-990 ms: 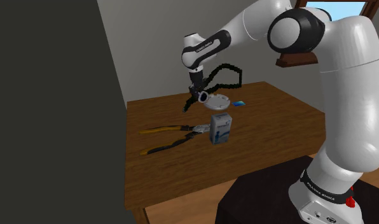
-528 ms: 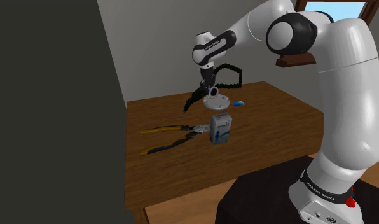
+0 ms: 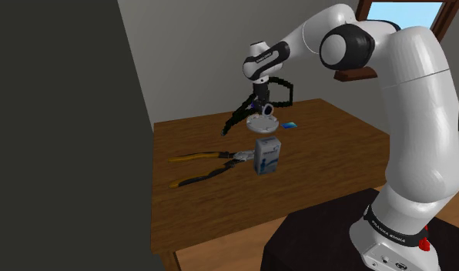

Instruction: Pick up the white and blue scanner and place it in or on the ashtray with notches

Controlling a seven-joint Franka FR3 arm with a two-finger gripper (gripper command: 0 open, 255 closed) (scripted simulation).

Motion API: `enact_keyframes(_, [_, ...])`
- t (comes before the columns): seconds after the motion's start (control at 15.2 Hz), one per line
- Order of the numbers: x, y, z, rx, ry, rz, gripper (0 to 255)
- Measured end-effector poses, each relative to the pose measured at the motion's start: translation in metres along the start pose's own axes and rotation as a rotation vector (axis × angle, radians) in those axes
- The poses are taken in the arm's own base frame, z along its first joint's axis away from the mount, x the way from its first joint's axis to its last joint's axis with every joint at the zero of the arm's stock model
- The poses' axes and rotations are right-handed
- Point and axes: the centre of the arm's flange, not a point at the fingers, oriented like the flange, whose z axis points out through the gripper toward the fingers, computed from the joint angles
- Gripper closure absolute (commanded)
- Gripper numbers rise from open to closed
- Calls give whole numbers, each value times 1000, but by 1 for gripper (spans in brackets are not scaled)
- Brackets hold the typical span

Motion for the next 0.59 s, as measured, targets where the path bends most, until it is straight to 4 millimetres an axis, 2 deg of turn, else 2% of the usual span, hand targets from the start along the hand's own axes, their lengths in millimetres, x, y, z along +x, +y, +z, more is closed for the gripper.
enact_keyframes(0.59, [6, -3, 45, 0, 0, -1, 255])
